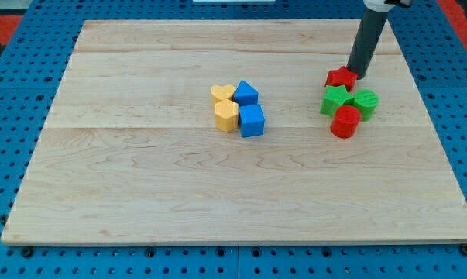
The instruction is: Move your arm closer to the group of blocks
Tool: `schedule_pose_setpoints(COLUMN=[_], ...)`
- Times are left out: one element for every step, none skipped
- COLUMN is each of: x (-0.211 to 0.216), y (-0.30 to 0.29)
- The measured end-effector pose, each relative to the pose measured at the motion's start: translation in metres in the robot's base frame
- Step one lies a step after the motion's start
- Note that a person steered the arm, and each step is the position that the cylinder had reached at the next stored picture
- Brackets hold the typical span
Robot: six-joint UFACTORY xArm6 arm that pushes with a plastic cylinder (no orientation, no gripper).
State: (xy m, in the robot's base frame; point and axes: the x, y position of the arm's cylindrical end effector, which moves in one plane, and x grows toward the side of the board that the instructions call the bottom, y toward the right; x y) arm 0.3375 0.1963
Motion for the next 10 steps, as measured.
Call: schedule_pose_setpoints(x=[0.001,0.005,0.006,-0.004,-0.010,-0.009,0.016,0.071,0.122,0.123], y=[-0.015,-0.044,-0.058,-0.080,-0.144,-0.216,-0.254,-0.256,-0.257,-0.256])
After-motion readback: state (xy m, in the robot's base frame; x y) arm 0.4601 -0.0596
